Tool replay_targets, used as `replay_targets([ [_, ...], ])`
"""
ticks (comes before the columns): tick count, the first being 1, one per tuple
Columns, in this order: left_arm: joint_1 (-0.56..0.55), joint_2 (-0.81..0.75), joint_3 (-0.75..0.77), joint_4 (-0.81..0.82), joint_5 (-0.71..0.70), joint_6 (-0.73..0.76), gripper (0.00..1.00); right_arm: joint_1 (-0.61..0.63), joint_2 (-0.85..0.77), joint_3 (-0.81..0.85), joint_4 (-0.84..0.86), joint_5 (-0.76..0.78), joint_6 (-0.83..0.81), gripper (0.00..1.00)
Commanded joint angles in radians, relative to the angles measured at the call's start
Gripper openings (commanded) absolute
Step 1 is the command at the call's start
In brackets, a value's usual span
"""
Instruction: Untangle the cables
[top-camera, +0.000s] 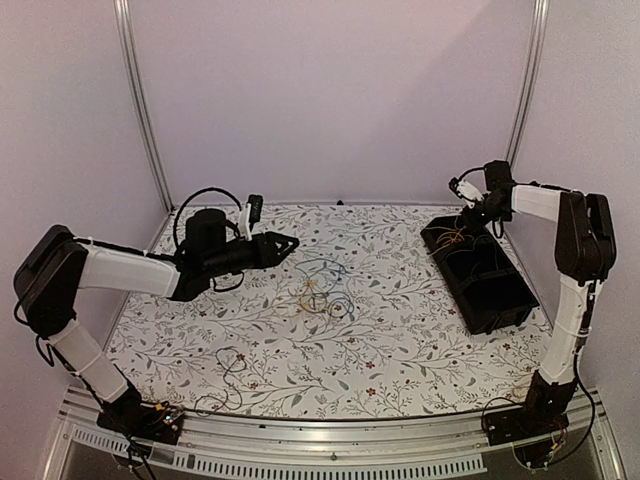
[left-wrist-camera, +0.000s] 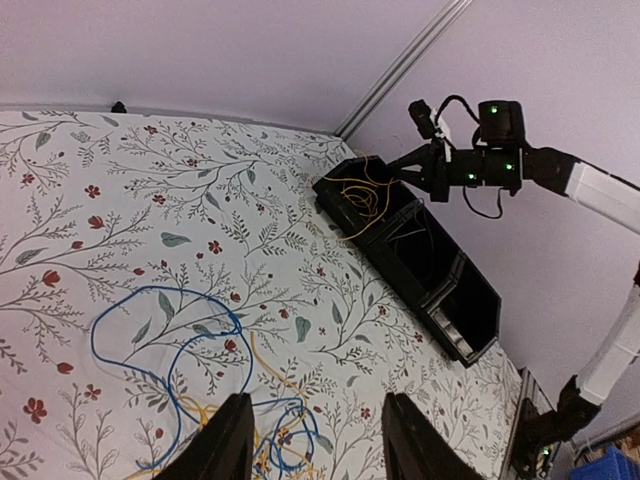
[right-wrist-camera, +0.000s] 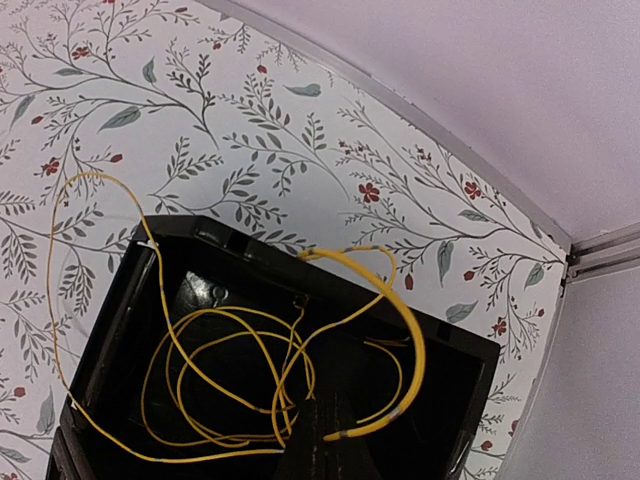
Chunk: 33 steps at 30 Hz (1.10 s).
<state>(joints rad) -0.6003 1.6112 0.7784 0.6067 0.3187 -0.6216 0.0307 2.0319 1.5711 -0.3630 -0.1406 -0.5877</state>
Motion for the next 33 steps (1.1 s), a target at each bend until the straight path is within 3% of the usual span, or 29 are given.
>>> replay_targets([
  [1,-0.007,-0.019,-0.012,0.023,-0.011,-0.006,0.47,-0.002,0.034,-0.011,-0.03,0.014,-0.026,0.0],
  [8,-0.006,-0.013,0.0,0.023,-0.004,-0.006,0.46,-0.023,0.107,0.048,-0.066,0.173,-0.028,0.0],
  [15,-0.006,-0.015,-0.016,0.028,-0.01,-0.005,0.47,-0.085,0.107,0.101,-0.162,0.106,-0.056,0.01],
  [19,-0.006,-0.01,-0.016,0.036,-0.007,-0.009,0.46,-0.074,0.128,0.154,-0.291,0.029,-0.08,0.22],
  [26,-0.007,-0.011,-0.022,0.034,-0.011,-0.003,0.46,-0.049,-0.025,0.262,-0.436,0.011,-0.086,0.48],
  [30,-0.006,0.01,-0.014,0.047,-0.002,-0.009,0.47,-0.015,-0.052,0.392,-0.522,0.01,-0.075,0.55],
  [33,-0.006,0.026,-0.007,0.061,0.005,-0.018,0.46,0.04,-0.059,0.383,-0.521,0.02,-0.072,0.56],
])
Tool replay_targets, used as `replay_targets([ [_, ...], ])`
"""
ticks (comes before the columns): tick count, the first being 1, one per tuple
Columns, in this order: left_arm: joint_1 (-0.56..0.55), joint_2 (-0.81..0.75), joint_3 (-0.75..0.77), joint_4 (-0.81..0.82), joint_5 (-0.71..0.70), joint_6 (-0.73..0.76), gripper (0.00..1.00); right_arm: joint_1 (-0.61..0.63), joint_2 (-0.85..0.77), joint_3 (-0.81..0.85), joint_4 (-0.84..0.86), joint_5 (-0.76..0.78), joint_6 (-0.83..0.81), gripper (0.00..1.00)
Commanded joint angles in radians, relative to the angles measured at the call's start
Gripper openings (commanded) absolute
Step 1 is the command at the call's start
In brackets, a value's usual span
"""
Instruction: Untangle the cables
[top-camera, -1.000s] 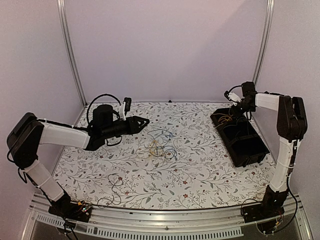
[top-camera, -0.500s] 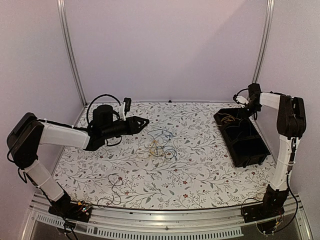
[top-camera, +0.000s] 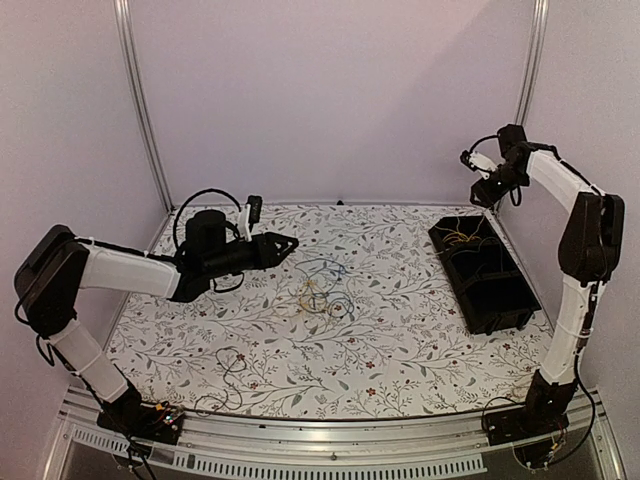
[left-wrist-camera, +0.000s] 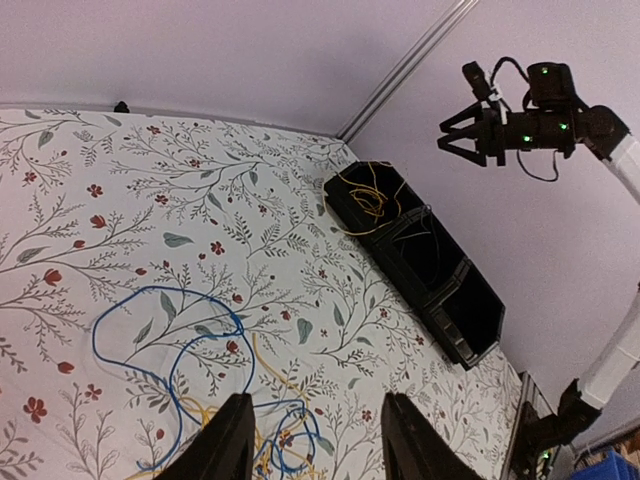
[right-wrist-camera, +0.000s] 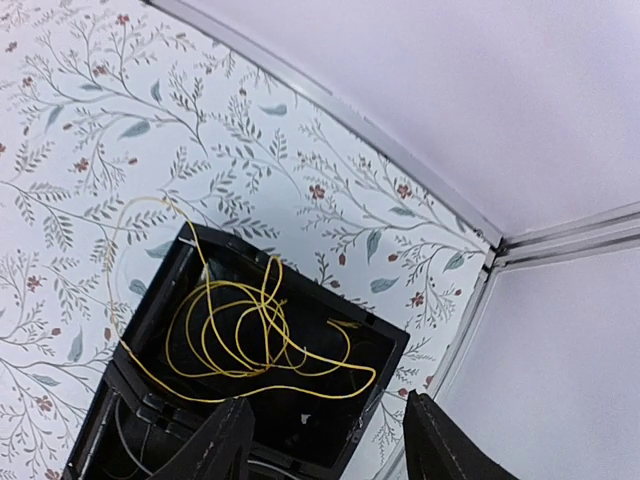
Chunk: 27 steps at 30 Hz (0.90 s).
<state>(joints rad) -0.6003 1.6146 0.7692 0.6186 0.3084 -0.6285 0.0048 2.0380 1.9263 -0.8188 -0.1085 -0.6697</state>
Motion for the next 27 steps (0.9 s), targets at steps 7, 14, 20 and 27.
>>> replay_targets([
  [7,-0.006,0.004,0.003,0.034,0.012,-0.003,0.46,0.184,0.053,0.003,-0.044,-0.013,0.028,0.5],
  [14,-0.004,-0.024,-0.014,0.009,-0.005,0.012,0.46,0.252,0.189,-0.005,-0.03,-0.019,0.051,0.51],
  [20,-0.004,-0.019,-0.015,0.016,-0.005,0.006,0.46,0.266,0.252,-0.036,-0.004,0.051,0.068,0.56],
  [27,-0.004,-0.009,-0.005,0.02,0.002,0.001,0.46,0.267,0.29,-0.044,-0.001,0.049,0.069,0.47],
])
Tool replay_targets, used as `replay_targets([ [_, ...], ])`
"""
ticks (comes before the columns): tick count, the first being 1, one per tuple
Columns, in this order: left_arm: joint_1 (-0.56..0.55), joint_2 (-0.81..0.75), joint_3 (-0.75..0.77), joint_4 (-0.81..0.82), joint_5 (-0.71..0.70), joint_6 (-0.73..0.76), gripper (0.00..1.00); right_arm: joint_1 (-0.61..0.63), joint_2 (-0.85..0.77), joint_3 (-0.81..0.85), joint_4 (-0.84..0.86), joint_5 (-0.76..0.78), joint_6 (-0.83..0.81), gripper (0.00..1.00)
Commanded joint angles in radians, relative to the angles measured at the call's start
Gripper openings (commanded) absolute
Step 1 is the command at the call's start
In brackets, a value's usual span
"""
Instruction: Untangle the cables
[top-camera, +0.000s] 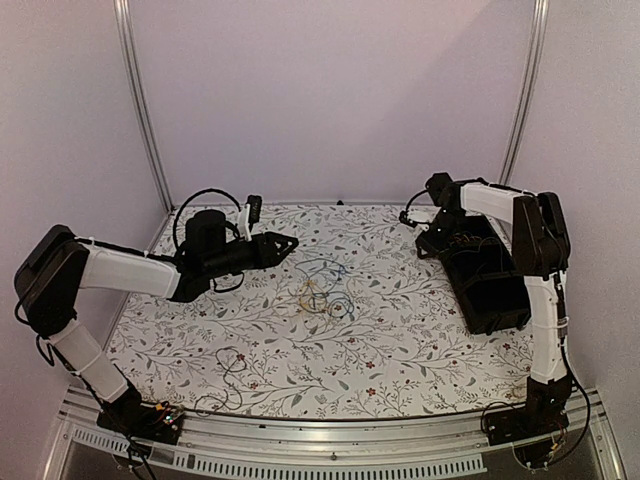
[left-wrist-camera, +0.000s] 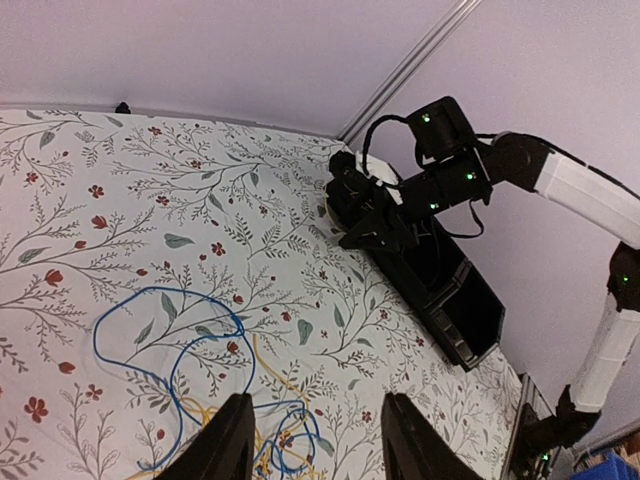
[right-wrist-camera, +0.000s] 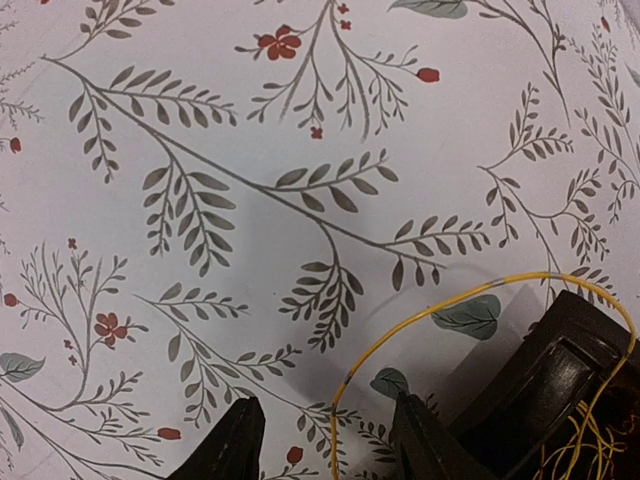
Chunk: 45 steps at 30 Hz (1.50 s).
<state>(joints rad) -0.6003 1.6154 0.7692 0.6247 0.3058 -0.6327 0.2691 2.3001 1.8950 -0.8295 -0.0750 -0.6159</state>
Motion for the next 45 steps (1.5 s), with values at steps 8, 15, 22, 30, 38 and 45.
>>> replay_targets([
  [8,-0.004,-0.018,-0.018,0.01,0.001,-0.003,0.46,0.002,0.03,-0.004,-0.004,0.03,0.02,0.16],
  [15,-0.005,-0.015,-0.028,0.023,-0.002,-0.015,0.46,-0.036,-0.074,-0.023,-0.003,0.069,0.019,0.0],
  [22,-0.006,0.012,-0.021,0.05,0.012,-0.031,0.46,-0.131,-0.134,-0.047,-0.02,0.1,-0.021,0.0],
  [30,-0.006,0.02,-0.024,0.064,0.02,-0.048,0.46,-0.175,-0.097,-0.092,-0.005,0.128,-0.048,0.0],
  [38,-0.006,-0.015,-0.043,0.043,-0.003,-0.032,0.46,-0.176,-0.091,-0.031,-0.07,0.085,-0.046,0.25],
  [45,-0.001,-0.016,-0.035,0.026,-0.012,-0.013,0.46,-0.156,-0.189,0.078,-0.202,0.048,-0.044,0.51],
])
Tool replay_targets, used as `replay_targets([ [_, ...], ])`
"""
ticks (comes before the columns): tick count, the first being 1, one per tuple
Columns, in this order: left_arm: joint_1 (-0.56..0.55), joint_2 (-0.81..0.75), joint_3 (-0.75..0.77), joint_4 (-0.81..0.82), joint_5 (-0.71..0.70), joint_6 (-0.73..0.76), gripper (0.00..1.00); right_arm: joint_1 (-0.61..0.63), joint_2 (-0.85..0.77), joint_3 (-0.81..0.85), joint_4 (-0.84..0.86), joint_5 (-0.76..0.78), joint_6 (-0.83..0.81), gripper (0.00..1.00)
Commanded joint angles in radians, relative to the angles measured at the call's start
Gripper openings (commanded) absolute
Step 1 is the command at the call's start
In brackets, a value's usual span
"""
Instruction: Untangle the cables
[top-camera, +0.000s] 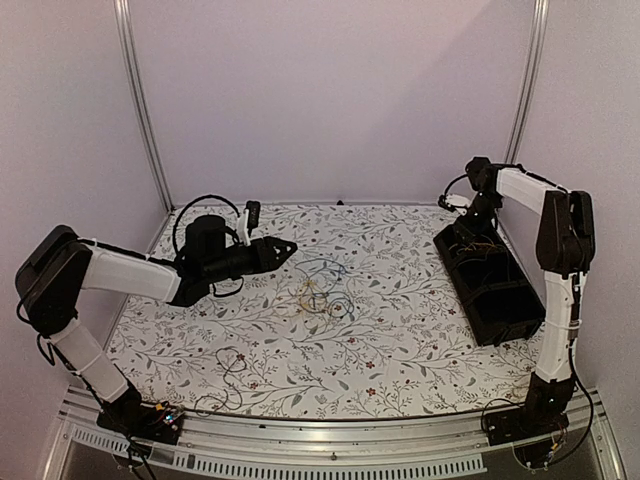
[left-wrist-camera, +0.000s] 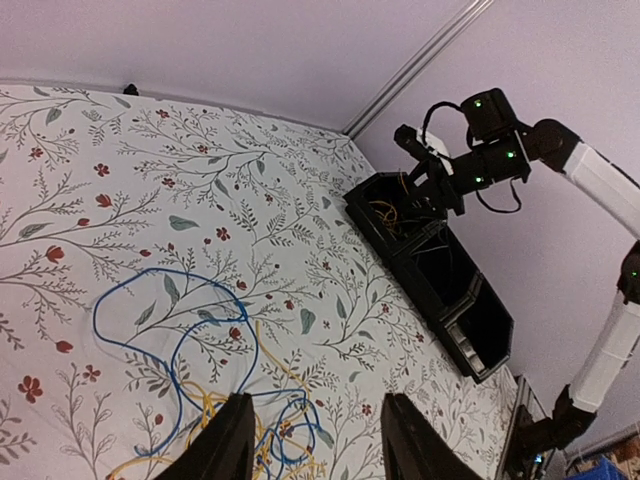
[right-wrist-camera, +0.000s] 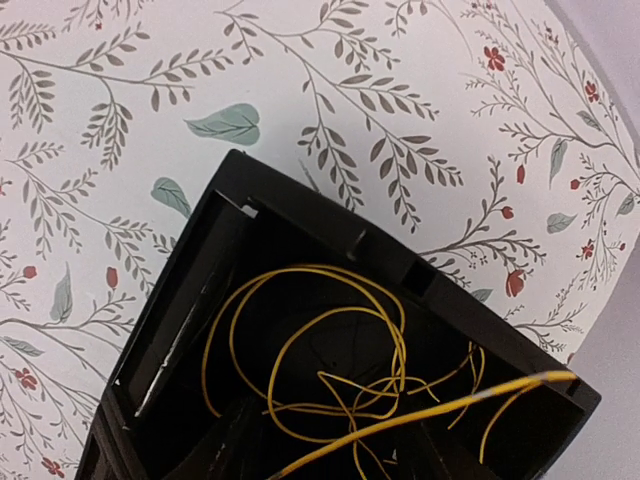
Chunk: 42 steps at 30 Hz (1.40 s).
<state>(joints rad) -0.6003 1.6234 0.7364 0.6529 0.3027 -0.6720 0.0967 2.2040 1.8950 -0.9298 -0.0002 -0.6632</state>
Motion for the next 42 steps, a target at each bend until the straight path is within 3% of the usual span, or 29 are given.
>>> replay_targets([
  [1,0.001,-0.023,-0.002,-0.008,-0.011,0.032,0.46,0.021,-0.102,0.089,-0.124,-0.02,0.004,0.52],
  [9,0.022,-0.027,-0.008,-0.031,-0.007,0.042,0.46,0.051,-0.169,0.11,-0.207,0.048,0.0,0.55],
  [14,0.022,-0.033,-0.016,-0.072,-0.017,0.046,0.46,0.088,-0.185,0.103,-0.202,-0.044,-0.005,0.52],
  [21,0.024,-0.066,0.004,-0.378,-0.223,0.097,0.43,0.242,-0.256,-0.076,0.015,-0.255,-0.031,0.43],
  [25,0.025,-0.073,0.021,-0.486,-0.199,0.16,0.42,0.341,-0.274,-0.144,0.134,-0.405,-0.026,0.43],
  [30,0.025,0.018,0.099,-0.695,-0.237,0.144,0.39,0.48,-0.245,-0.16,0.228,-0.447,0.004,0.43],
  [36,0.031,0.118,0.147,-0.747,-0.193,0.055,0.36,0.575,-0.18,-0.149,0.271,-0.425,0.014,0.43],
  [42,0.048,0.191,0.164,-0.724,-0.048,-0.045,0.3,0.584,-0.171,-0.174,0.293,-0.435,0.035,0.43],
])
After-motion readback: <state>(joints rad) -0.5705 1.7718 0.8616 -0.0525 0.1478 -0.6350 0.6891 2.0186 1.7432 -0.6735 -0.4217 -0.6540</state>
